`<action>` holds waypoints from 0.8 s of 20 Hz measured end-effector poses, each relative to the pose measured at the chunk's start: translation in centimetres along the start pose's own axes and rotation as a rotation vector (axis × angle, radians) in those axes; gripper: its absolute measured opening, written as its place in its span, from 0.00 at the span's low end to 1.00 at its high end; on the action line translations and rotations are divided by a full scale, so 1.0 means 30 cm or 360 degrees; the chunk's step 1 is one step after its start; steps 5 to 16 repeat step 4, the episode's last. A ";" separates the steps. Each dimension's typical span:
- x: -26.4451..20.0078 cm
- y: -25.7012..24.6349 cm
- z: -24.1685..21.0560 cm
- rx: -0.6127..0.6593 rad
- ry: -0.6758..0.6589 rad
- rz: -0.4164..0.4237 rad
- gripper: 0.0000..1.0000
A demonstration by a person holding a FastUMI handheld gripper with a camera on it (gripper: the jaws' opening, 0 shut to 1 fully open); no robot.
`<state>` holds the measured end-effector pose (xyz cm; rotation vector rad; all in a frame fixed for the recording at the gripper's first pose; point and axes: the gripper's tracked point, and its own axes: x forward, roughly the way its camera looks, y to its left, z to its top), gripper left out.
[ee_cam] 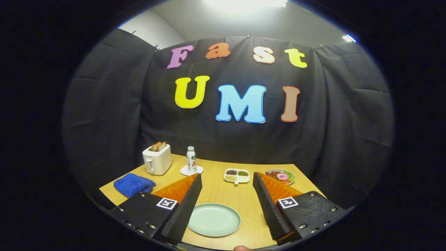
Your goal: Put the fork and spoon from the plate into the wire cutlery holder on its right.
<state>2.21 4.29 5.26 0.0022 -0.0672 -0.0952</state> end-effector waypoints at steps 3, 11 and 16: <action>0.002 0.041 0.030 -0.0024 -0.0060 0.0007 0.89; -0.005 0.049 0.042 -0.0035 -0.0069 0.0010 0.89; -0.005 0.049 0.042 -0.0035 -0.0069 0.0010 0.89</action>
